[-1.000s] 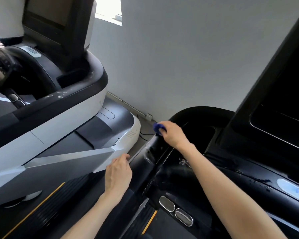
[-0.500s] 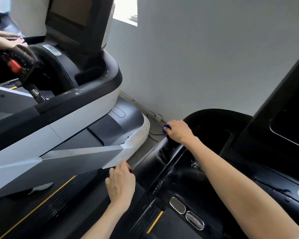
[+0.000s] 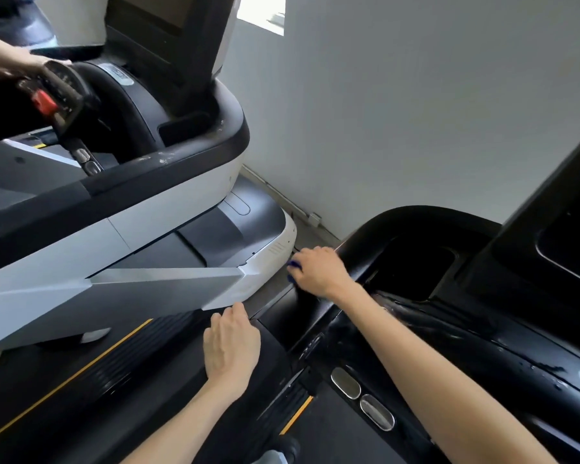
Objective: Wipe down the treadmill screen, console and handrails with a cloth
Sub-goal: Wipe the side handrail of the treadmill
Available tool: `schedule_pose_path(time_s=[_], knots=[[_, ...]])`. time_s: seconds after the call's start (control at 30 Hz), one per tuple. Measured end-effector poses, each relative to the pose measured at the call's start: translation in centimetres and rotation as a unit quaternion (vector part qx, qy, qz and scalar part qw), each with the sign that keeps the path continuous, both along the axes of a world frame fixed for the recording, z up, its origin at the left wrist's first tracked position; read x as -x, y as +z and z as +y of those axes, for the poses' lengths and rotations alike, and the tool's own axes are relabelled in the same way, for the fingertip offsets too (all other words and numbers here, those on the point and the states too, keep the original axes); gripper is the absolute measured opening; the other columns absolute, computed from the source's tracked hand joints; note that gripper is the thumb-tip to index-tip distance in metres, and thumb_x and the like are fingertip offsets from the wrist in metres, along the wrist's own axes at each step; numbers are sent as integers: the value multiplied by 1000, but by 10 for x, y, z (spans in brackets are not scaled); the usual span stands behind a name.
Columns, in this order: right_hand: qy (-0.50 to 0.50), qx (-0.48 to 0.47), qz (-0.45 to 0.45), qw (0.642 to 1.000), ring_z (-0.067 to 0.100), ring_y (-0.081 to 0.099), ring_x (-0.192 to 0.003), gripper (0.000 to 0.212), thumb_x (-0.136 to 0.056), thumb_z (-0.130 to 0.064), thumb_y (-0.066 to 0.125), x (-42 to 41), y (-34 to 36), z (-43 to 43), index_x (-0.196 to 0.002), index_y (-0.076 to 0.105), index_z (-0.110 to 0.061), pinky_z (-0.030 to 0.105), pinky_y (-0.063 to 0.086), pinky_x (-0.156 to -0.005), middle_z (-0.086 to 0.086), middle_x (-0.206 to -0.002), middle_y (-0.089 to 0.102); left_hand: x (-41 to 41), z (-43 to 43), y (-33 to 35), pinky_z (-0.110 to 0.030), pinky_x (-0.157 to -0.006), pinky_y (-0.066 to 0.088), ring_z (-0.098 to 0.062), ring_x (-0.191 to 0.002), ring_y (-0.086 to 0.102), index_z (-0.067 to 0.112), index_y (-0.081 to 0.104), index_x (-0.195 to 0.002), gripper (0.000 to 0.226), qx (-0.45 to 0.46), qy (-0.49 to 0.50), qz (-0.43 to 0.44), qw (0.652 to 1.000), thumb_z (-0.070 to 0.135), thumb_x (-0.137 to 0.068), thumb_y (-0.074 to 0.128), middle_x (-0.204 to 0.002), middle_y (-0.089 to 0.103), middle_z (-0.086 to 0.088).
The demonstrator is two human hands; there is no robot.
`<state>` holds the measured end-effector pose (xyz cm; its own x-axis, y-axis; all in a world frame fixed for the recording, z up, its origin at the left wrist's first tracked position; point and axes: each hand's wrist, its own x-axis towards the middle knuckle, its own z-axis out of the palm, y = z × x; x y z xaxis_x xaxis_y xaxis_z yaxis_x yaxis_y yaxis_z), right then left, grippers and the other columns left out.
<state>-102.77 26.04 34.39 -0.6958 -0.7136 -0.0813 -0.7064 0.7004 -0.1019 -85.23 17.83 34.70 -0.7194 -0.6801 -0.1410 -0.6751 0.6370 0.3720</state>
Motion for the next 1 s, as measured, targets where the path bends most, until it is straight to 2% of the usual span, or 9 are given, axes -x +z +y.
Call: schedule_pose_path(time_s=[0.13, 0.2, 0.33, 0.4, 0.53, 0.63, 0.73, 0.93, 1.0], knots=[[129, 40, -72, 988, 26, 55, -103, 31, -96, -39, 41, -29, 3, 1, -108, 61, -19, 35, 35, -89, 1, -109, 63, 2, -3, -1, -34, -83, 41, -25, -101, 52, 10, 55, -107, 29, -3, -8, 6, 1000, 2, -88, 34, -109, 59, -6], [89, 24, -74, 993, 26, 57, -101, 31, -95, -43, 42, -3, 5, 11, -103, 62, -20, 34, 39, -84, 2, -107, 64, 1, -5, -3, -34, -81, 41, -26, -98, 52, 9, 55, -102, 27, -14, -11, 10, 1000, 0, -86, 36, -106, 58, -7], [-49, -32, 2, 998, 30, 56, -104, 34, -95, -39, 40, 24, 11, 12, -105, 64, -17, 35, 40, -84, 8, -111, 63, 1, -5, 0, -36, -78, 42, -29, -93, 53, 6, 56, -97, 27, -25, -1, 17, 1000, -4, -83, 36, -101, 58, -10], [-1, -57, -3, 998, 30, 57, -107, 34, -93, -36, 39, -6, 8, -10, -106, 65, -18, 34, 41, -85, 7, -115, 64, 0, -6, 0, -37, -77, 43, -30, -92, 54, 6, 57, -97, 27, -32, 4, 26, 999, -4, -83, 36, -100, 58, -11], [127, -13, -64, 990, 28, 57, -106, 31, -94, -37, 42, -52, 7, -22, -109, 63, -19, 35, 41, -86, 5, -113, 65, -1, -7, -1, -36, -72, 42, -32, -89, 56, 3, 59, -96, 25, -38, 4, 45, 998, -4, -85, 38, -97, 58, -13], [77, 6, -77, 994, 27, 58, -102, 29, -95, -39, 44, -23, 15, 2, -105, 63, -20, 33, 40, -78, 5, -108, 66, -1, -5, 0, -36, -72, 42, -31, -89, 56, 3, 59, -98, 25, -33, 2, 48, 998, -3, -87, 38, -98, 59, -13], [-9, 18, -25, 999, 30, 56, -104, 28, -95, -34, 45, -3, 15, 12, -105, 64, -17, 35, 39, -84, 7, -112, 65, -1, -4, 0, -38, -76, 44, -30, -89, 56, 3, 59, -98, 26, -33, -1, 50, 998, -4, -86, 36, -98, 60, -13], [127, 31, -80, 988, 31, 58, -102, 31, -95, -37, 44, -71, -1, -24, -109, 64, -18, 36, 41, -88, 6, -110, 67, 1, -7, -4, -39, -81, 45, -31, -98, 58, 4, 60, -106, 29, -33, 3, 56, 998, 1, -90, 36, -104, 60, -13], [118, 22, -100, 988, 28, 58, -102, 28, -94, -40, 45, -53, 2, -17, -107, 64, -23, 36, 44, -86, 4, -109, 67, 0, -7, -2, -39, -81, 44, -31, -97, 57, 4, 60, -105, 27, -37, 2, 51, 998, 1, -90, 37, -104, 60, -13]])
